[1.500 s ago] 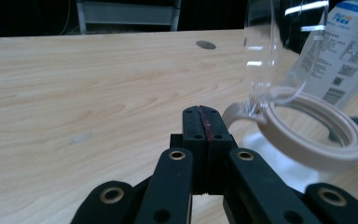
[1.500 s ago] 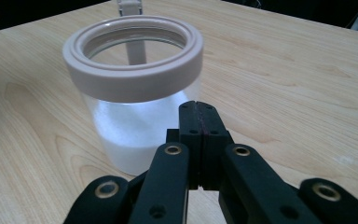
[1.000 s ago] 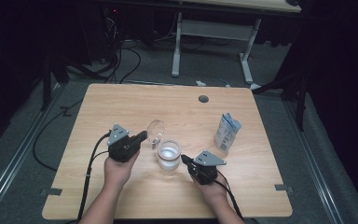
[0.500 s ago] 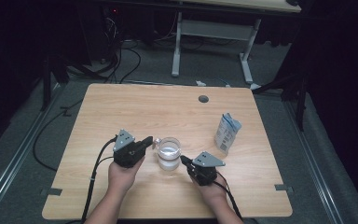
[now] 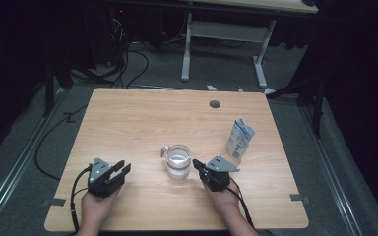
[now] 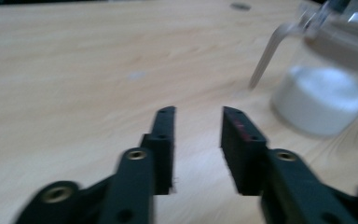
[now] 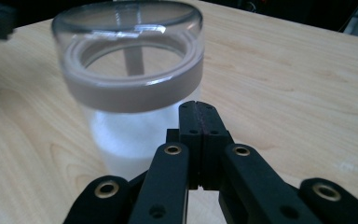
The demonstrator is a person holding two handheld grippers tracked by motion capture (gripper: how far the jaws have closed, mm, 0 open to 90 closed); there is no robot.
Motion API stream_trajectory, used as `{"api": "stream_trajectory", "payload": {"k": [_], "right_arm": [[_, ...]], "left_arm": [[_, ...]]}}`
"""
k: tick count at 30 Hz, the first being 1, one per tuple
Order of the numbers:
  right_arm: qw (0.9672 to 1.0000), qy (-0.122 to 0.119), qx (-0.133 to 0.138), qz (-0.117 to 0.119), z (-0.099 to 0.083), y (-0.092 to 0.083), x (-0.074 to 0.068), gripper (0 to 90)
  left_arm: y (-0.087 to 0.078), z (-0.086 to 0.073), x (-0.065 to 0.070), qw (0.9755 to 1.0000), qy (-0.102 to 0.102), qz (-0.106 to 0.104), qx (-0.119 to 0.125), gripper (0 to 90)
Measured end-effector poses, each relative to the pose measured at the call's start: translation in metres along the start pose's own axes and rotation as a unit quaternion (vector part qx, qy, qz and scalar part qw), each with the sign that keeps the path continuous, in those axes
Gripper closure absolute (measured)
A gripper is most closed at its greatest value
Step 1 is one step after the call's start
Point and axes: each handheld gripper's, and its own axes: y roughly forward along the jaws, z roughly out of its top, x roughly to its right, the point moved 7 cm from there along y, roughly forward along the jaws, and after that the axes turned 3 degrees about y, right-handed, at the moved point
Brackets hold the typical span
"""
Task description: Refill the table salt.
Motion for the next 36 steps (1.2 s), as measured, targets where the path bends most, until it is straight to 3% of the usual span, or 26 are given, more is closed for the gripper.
{"api": "stream_trajectory", "payload": {"k": [2, 5, 10, 13, 23, 36], "right_arm": [[1.0, 0.001, 0.002, -0.001, 0.004, 0.003, 0.002, 89.9], [0.9999, -0.008, 0.003, -0.011, 0.011, 0.008, 0.005, 89.9], [0.9998, -0.006, -0.002, -0.018, 0.016, 0.016, 0.011, 89.9], [0.9999, -0.006, 0.0, -0.014, 0.016, 0.018, 0.01, 89.9], [0.9999, -0.009, 0.01, -0.003, 0.015, 0.007, 0.0, 89.9], [0.9994, -0.021, 0.019, 0.022, 0.01, -0.003, -0.029, 89.9]], "left_arm": [[-0.01, -0.011, -0.008, 0.9999, 0.006, 0.014, -0.004, 57.7], [-0.02, -0.017, -0.015, 0.9998, 0.005, 0.017, -0.003, 55.9], [-0.021, -0.023, -0.024, 0.9996, -0.026, 0.01, 0.002, 54.7], [-0.02, -0.025, -0.025, 0.9994, -0.035, 0.006, 0.002, 54.6], [-0.021, -0.023, -0.027, 0.9992, -0.04, 0.004, 0.009, 55.7], [-0.023, -0.022, -0.028, 0.9992, -0.038, 0.007, 0.011, 55.6]]}}
